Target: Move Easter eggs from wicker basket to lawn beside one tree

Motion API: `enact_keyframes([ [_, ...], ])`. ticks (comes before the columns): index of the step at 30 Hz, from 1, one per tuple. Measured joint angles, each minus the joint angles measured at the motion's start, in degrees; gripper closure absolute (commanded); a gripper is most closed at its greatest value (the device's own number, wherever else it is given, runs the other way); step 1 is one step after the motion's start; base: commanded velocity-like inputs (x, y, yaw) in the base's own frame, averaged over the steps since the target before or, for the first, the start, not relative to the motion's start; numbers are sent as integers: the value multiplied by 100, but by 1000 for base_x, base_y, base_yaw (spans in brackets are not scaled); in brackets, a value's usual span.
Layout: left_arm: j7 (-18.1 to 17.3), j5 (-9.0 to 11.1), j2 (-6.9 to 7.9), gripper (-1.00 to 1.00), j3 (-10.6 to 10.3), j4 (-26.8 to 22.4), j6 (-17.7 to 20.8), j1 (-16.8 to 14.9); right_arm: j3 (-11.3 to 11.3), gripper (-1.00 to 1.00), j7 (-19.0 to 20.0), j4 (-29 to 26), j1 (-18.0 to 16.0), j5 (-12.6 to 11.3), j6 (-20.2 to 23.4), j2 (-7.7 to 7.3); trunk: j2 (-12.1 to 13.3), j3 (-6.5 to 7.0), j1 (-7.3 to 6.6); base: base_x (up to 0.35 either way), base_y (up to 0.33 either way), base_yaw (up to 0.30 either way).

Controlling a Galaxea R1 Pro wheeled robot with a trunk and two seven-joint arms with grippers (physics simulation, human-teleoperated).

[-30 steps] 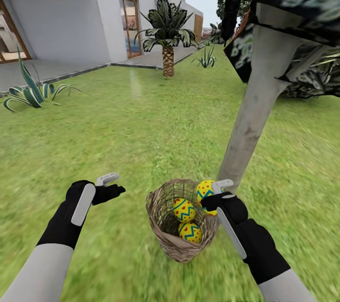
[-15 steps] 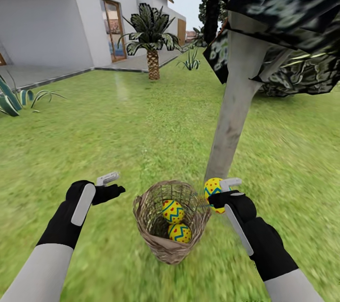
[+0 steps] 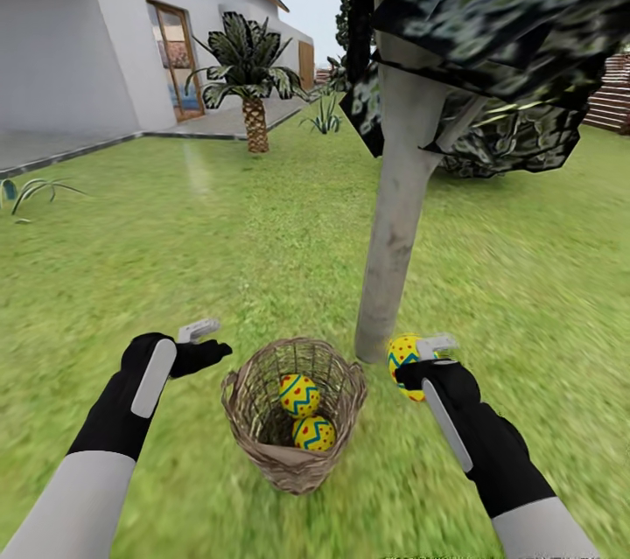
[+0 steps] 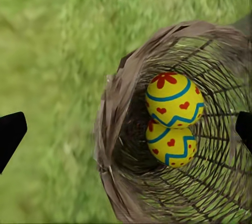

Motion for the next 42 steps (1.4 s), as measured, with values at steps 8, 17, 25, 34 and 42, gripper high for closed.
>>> enact_keyframes([
  [8,1,0,-3,-100,-9,-49,2,0,-24,100,-13,2394,-335,2,-1463,-105,0,4,1,0,0,-183],
  [17,8,19,-375,-100,-73,-616,45,1,-11,100,0,3399,-661,26,-2254,-93,0,4,0,0,0,-114],
  [25,-16,819,-735,-100,-457,-1255,39,-15,22,100,64,3393,-661,27,-2248,-83,0,4,0,0,0,-3],
  [34,-92,2118,-777,-100,-463,-1521,25,-16,75,100,87,3363,-661,22,-2250,-43,0,4,0,0,0,0],
  [42,-104,2447,-803,-100,-695,-1530,18,-16,70,100,47,3533,-661,13,-2668,-48,0,4,0,0,0,0],
])
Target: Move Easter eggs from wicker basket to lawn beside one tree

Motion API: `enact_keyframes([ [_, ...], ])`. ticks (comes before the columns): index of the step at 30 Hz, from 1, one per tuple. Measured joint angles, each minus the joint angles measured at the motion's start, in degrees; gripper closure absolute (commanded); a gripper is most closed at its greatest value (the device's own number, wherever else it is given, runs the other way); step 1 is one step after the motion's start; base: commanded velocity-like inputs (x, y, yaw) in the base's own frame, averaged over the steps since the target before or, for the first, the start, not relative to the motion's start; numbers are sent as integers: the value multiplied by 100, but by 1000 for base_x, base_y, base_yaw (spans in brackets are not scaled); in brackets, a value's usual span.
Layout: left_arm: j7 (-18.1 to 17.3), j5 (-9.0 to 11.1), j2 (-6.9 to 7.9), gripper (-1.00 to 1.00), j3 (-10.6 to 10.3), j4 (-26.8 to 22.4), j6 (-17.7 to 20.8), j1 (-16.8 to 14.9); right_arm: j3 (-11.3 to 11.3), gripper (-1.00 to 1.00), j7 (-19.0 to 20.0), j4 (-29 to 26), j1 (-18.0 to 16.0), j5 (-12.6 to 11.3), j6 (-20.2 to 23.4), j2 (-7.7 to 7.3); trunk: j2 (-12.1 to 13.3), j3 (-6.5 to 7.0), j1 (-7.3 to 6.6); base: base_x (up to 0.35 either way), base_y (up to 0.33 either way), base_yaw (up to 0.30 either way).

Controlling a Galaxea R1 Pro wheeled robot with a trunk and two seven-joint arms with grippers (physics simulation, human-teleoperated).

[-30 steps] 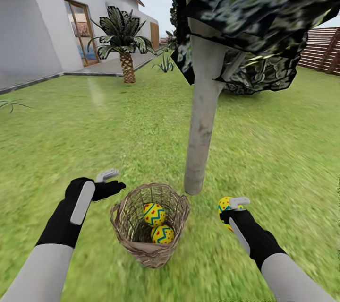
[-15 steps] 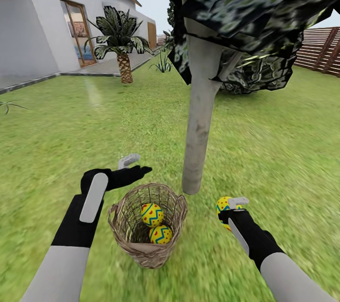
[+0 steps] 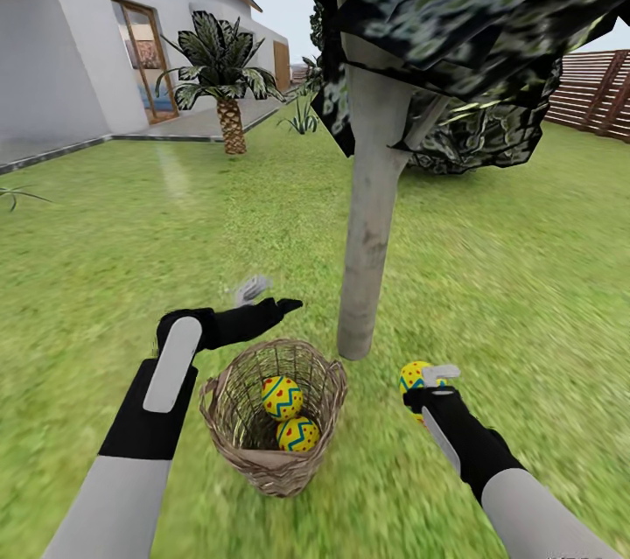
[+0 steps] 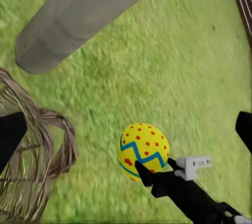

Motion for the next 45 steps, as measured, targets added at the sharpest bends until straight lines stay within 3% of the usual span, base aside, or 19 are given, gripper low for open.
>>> enact_keyframes([
  [2,-4,27,-3,-100,-277,4,-14,0,-16,100,-23,596,-86,98,-477,2,0,0,0,0,0,0],
  [5,-12,44,-15,-100,-677,5,-88,0,-27,100,-45,1881,-574,263,-1426,7,0,0,0,0,0,0],
  [6,-15,105,-24,-100,-778,7,-140,0,-28,100,-50,2314,-752,284,-1679,10,0,0,0,0,0,0],
  [8,-17,305,-72,-100,-1023,8,-181,0,-29,100,-54,2648,-875,297,-1854,11,0,0,0,0,0,0],
  [11,-67,423,-124,-100,-1228,9,-265,1,-28,100,-54,2705,-898,299,-1886,12,0,0,0,0,0,0],
  [16,-766,439,-130,-100,-1277,19,-412,8,-27,100,-54,2684,-901,301,-1890,12,199,89,-109,0,0,0],
  [20,-831,440,-140,-100,-1294,18,-401,8,-27,100,-53,2682,-900,300,-1890,19,359,161,-197,0,0,0],
  [28,-834,442,-312,-100,-1923,9,-427,0,-28,100,-55,2723,-900,294,-1893,90,680,305,-373,0,0,0],
  [30,-875,437,-305,-100,-1953,6,-436,5,-28,100,-53,2725,-900,296,-1897,90,682,305,-374,0,0,0],
  [33,-1497,595,-247,-100,-1959,29,-452,16,-28,100,-55,2726,-900,299,-1906,91,682,305,-374,0,0,0],
  [35,-1724,640,-244,-100,-1951,59,-450,17,-29,100,-53,2721,-900,298,-1907,89,603,270,-330,0,0,0],
  [45,-1777,661,-296,-100,-1934,63,-401,-5,-11,100,6,2656,-900,298,-1916,56,202,90,-110,0,0,0],
])
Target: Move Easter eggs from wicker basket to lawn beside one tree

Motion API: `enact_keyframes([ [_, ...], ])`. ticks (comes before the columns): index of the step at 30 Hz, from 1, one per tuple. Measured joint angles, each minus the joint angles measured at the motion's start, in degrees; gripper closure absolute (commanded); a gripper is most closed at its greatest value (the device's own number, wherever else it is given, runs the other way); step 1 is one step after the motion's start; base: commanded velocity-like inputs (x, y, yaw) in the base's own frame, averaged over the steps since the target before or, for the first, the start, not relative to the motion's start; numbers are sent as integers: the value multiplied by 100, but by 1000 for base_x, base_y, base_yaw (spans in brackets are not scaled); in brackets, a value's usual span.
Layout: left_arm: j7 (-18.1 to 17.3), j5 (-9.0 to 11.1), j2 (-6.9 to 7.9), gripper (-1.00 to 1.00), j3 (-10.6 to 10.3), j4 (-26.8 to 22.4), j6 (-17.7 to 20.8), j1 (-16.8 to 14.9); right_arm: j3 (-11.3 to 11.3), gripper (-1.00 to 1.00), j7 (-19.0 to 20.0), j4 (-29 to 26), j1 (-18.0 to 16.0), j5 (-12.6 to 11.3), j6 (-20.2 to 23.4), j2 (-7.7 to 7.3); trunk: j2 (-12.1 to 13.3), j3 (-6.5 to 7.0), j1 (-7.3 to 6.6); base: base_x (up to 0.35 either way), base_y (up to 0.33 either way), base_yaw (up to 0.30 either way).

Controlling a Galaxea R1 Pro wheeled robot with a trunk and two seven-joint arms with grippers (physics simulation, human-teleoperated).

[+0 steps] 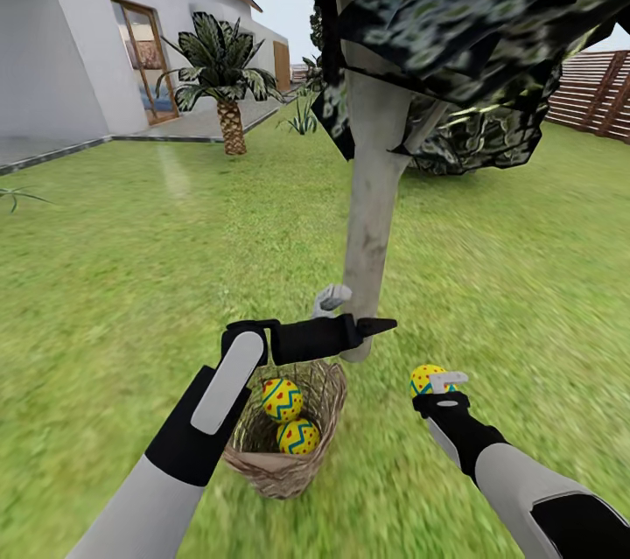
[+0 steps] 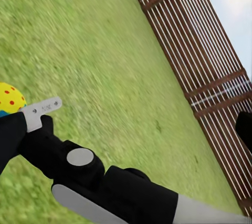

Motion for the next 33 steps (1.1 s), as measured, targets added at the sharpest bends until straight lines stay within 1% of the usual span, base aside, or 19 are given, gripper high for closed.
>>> enact_keyframes([
  [1,0,0,-2,-100,-1,-4,0,-3,0,100,5,-4,0,0,-30,0,-40,-18,22,0,0,0],
  [3,0,0,-5,-100,-1,-6,1,-4,1,100,11,5,0,1,-326,-1,-120,-54,66,-23,-24,0],
  [5,5,-1,-6,-100,-1,-6,0,-4,3,100,11,24,0,0,-404,-1,-200,-90,111,-83,-82,0],
  [10,8,-2,-4,-100,-9,1,0,-37,0,100,9,66,0,-10,-398,-1,-401,-180,220,-77,-83,0],
  [29,13,3,-11,-100,-17,11,1,-56,-18,100,1,95,0,-40,-359,-9,-1163,-521,637,-1,-1,0],
  [33,23,-1,-10,-100,-18,13,0,-56,-18,100,-1,94,-1,-33,-369,-9,-1324,-592,725,0,-100,0],
])
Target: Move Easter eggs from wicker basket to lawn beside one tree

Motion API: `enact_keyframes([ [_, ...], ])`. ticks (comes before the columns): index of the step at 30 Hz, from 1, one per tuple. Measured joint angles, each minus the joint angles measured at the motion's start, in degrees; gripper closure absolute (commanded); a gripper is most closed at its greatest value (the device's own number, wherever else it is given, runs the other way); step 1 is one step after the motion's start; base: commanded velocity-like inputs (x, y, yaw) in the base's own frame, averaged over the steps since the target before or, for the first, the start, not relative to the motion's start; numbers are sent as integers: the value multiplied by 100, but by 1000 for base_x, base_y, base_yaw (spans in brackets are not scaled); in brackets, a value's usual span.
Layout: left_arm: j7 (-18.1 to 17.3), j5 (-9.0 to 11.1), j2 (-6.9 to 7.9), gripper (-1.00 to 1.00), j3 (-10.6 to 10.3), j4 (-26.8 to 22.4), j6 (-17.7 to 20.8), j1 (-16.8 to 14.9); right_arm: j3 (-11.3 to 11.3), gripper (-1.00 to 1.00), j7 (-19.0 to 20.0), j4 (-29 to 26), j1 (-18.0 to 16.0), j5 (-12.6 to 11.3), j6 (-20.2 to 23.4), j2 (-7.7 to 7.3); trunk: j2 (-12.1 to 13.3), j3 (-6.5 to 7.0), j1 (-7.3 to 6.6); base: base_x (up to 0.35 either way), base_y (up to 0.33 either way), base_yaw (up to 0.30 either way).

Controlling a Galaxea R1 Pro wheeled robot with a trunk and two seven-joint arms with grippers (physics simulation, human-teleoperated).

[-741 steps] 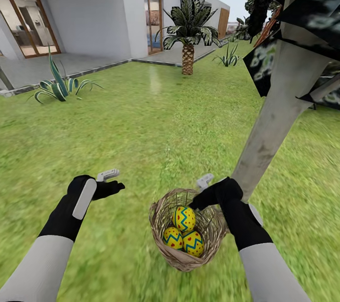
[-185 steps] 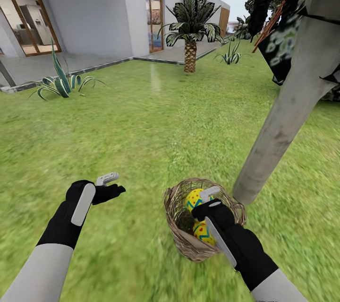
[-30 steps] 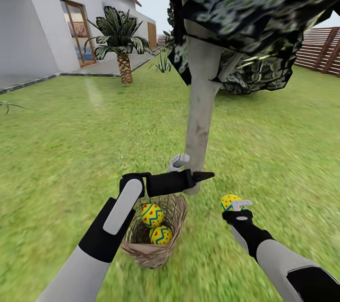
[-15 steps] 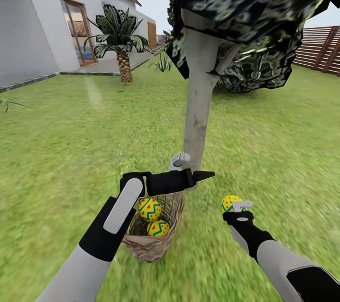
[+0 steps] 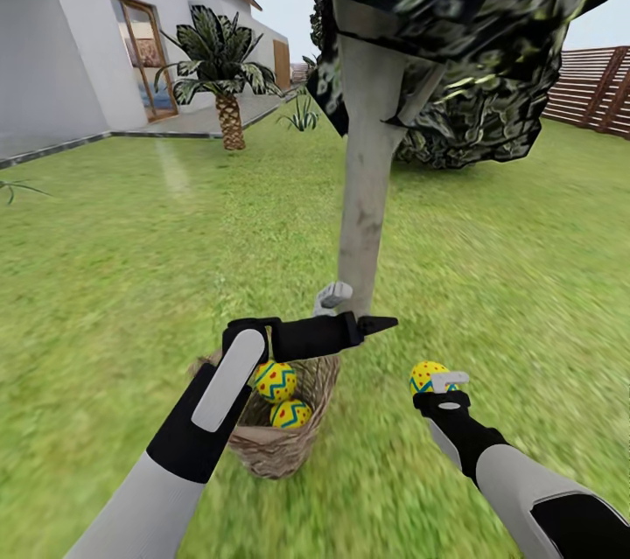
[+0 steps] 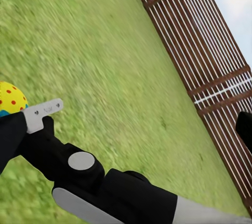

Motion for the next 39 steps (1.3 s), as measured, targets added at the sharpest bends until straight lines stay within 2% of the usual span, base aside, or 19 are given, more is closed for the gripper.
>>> enact_keyframes([
  [17,0,-2,-1,-100,0,16,-6,-18,0,100,-42,-2,1,-7,9,-1,-682,-305,373,0,-35,0],
  [19,0,5,-1,-100,0,9,-8,-18,0,100,-48,0,1,-8,9,10,-687,-349,380,0,0,0],
  [24,0,244,0,-100,0,-35,1,-18,0,100,-48,-11,-1,14,0,46,-693,-460,393,0,0,0],
  [39,0,268,-1,-100,0,-51,1,-18,-17,100,-48,-75,-17,27,-54,0,-714,-793,431,0,0,0],
])
